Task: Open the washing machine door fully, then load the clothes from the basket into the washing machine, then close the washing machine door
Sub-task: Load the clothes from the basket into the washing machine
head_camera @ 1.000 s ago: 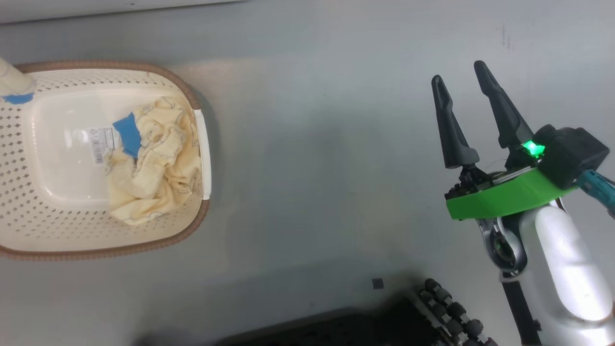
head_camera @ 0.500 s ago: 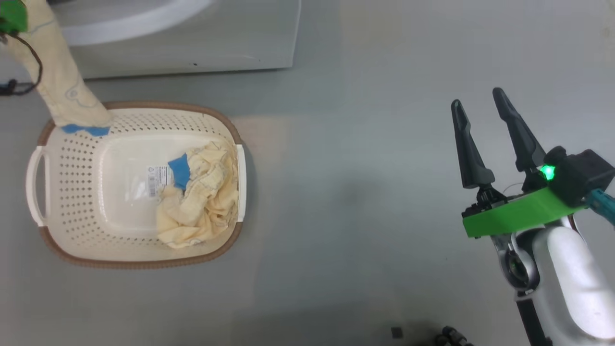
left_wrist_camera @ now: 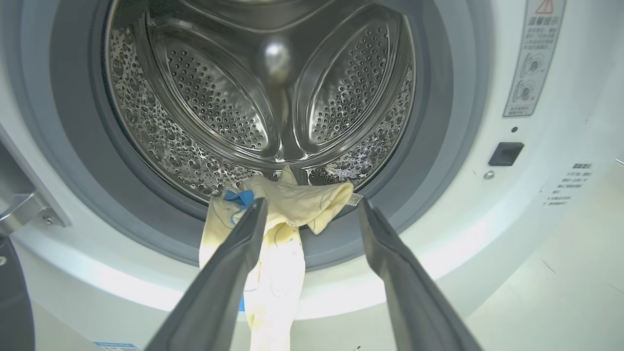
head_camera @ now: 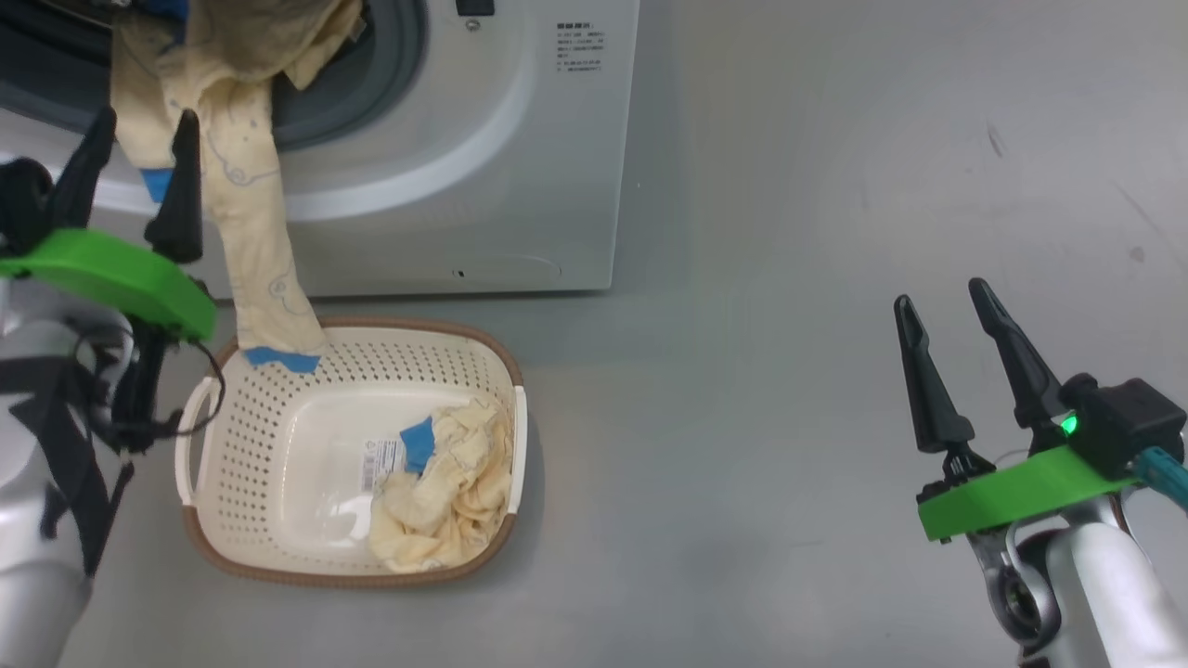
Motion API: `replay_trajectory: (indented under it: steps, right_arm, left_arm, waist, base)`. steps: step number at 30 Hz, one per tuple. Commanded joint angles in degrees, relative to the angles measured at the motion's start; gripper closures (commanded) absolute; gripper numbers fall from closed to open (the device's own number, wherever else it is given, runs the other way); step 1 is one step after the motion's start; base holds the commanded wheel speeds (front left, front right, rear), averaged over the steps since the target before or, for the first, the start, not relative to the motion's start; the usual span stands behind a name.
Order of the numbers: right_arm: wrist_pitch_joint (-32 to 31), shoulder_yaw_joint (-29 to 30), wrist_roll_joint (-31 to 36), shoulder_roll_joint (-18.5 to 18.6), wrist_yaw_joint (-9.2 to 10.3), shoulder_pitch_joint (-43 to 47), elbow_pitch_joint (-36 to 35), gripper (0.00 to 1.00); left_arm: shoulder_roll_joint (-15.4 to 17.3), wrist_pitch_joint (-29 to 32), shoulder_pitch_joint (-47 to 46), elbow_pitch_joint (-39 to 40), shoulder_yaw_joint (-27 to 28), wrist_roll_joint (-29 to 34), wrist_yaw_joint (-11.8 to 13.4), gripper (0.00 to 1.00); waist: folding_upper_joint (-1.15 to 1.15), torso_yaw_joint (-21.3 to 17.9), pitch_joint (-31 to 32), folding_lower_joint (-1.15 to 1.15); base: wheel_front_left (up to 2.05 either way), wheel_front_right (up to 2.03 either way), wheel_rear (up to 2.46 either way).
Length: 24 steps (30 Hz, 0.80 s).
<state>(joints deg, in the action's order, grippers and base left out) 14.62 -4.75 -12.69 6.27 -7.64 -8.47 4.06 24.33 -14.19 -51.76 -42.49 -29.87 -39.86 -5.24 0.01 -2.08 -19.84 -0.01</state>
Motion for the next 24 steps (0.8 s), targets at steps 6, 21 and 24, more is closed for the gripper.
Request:
replay_trajectory:
  steps: [6, 21, 24]
  right_arm:
    - [0.4, -1.2, -0.5, 0.5, 0.15, 3.4, -1.0, 0.0]
    - [0.4, -2.2, -1.3, -0.1, 0.15, 7.9, 0.0, 0.0]
    - [0.4, -2.2, -1.3, -0.3, 0.15, 8.4, -0.1, 0.0]
  left_arm:
    - [2.4, -0.8, 13.4, 12.0, 6.9, 4.7, 3.8, 0.0]
    - [-1.7, -0.8, 37.7, 29.0, 14.2, 10.2, 9.6, 0.0]
    - [-3.0, -0.8, 40.8, 31.3, 15.0, 11.2, 10.3, 0.0]
  waist:
    - [-0.01, 1.4, 9.5, 0.01]
    - [-0.01, 0.4, 17.6, 0.01]
    - [-0.01, 0.3, 18.1, 0.01]
  base:
    - [0.0, 0.0, 0.0]
    - [0.0, 0.0, 0.0]
    - [0.0, 0.0, 0.0]
